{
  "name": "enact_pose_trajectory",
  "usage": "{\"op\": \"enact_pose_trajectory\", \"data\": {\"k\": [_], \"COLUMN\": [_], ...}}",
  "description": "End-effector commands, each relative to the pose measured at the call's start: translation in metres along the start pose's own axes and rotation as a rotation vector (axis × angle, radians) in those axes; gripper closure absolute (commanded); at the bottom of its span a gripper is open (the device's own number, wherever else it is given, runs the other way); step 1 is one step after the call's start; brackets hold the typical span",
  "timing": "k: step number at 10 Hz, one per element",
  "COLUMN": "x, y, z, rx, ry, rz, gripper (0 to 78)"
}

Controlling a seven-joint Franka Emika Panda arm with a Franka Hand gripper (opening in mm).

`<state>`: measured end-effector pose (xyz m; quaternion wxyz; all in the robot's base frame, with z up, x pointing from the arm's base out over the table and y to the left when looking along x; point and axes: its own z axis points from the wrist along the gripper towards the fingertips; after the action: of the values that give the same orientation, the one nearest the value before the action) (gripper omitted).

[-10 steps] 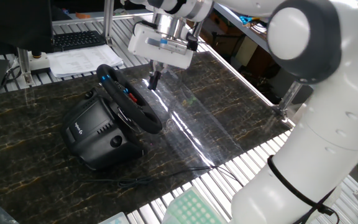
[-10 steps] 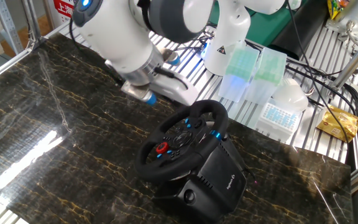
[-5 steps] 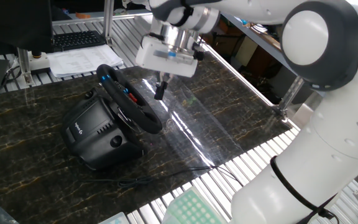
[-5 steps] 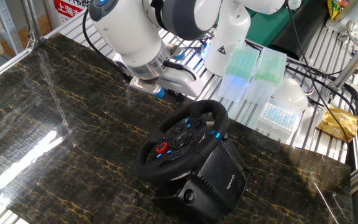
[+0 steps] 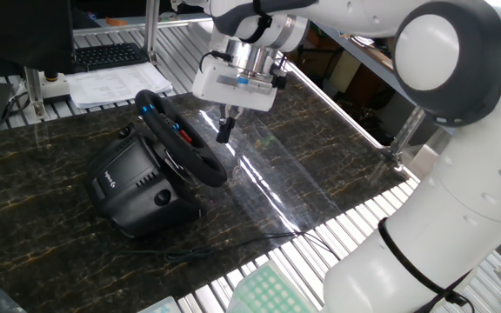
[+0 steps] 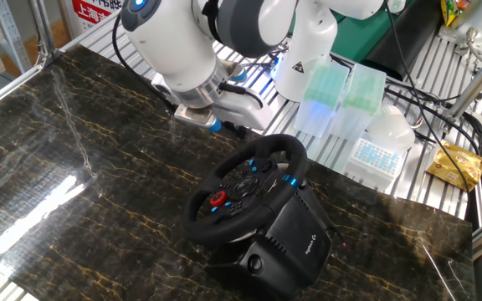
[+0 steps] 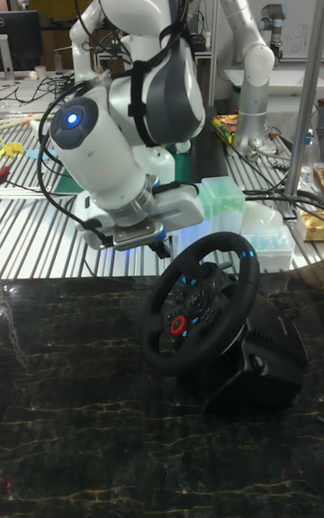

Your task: Rotate the steering wheel 90 degrees clockwise

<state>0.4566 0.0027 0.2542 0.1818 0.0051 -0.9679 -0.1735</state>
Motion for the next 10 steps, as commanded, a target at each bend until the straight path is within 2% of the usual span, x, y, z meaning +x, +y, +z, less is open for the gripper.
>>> {"op": "enact_pose_trajectory", "data": {"k": [1,4,6,10], "x": [-0.02,-0.026,-0.029,-0.031], "y": [-0.004,-0.007,-0.01,-0.018], "z": [0.026,0.035,0.042,0.051], "rx": [-0.007,-0.092,-0.15,-0.154], "ry": [-0.072,-0.098,-0.098,-0.099], "rz": [-0.025,-0.034,-0.046,-0.061], "gripper": [77.6,77.6,77.6,77.6]}}
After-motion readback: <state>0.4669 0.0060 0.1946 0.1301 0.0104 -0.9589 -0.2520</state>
